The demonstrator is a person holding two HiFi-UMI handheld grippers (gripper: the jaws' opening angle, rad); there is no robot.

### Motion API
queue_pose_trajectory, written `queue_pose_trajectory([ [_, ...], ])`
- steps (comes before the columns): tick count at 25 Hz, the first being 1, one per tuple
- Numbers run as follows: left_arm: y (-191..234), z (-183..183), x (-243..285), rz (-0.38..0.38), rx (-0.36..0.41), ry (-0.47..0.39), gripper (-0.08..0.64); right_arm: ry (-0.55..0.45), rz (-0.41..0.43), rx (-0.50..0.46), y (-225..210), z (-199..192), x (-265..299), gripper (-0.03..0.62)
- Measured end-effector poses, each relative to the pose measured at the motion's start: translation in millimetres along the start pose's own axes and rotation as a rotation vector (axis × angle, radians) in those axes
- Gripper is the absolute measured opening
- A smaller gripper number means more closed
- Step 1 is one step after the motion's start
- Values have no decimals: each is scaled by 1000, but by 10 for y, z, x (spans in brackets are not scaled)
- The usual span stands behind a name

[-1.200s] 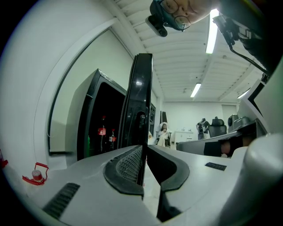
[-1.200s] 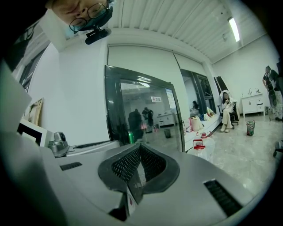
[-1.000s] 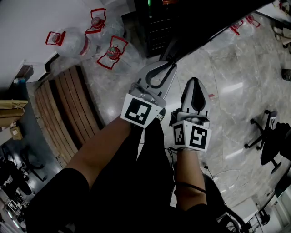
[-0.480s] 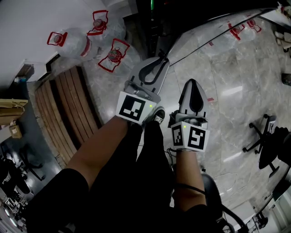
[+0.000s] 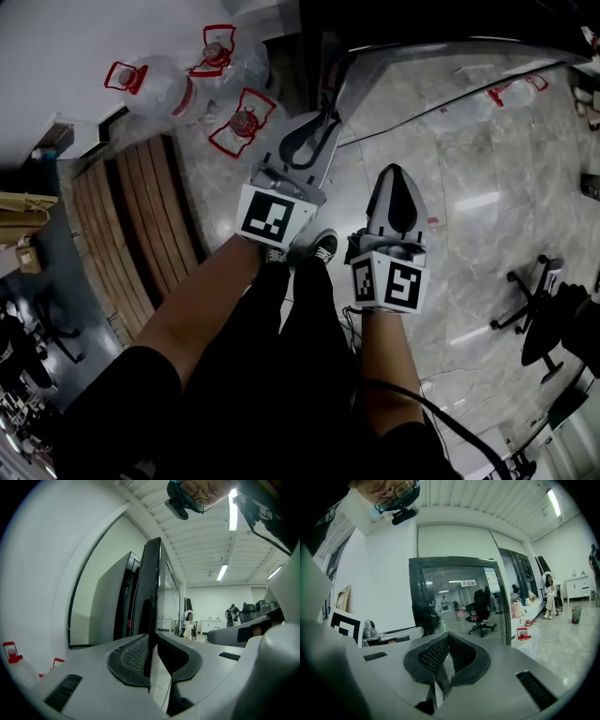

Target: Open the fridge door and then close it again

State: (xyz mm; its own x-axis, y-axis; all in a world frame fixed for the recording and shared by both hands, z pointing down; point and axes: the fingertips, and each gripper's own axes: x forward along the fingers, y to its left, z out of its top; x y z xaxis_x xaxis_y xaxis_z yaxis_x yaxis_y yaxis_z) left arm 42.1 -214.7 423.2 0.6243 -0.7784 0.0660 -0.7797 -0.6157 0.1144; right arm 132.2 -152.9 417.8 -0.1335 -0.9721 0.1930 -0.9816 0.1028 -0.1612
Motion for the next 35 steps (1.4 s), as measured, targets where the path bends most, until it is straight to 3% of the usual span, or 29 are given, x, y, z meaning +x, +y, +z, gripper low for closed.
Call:
queue_pose_trajectory([
  [10,431,54,219,81,4,-24,72,2,12,-13,-72,80,232,15],
  [14,444,62,244,91,-13,-40,76,3,4,-15,-182,85,229,15],
  [19,425,42,253,96,27,-26,77,0,-1,-15,-223,85,248,15],
  [23,422,43,216,123,71,-12,77,-4,12,-12,-105,92,231,15],
  [29,288,111,-46,129,58,-33,74,-19,48,-24,125,154,150,15],
  [32,174,238,-275,130,49,-48,17,-33,72,-34,283,285,52,15],
  [35,50,446,-477,114,50,-63,8,-22,99,-46,463,439,-67,15],
])
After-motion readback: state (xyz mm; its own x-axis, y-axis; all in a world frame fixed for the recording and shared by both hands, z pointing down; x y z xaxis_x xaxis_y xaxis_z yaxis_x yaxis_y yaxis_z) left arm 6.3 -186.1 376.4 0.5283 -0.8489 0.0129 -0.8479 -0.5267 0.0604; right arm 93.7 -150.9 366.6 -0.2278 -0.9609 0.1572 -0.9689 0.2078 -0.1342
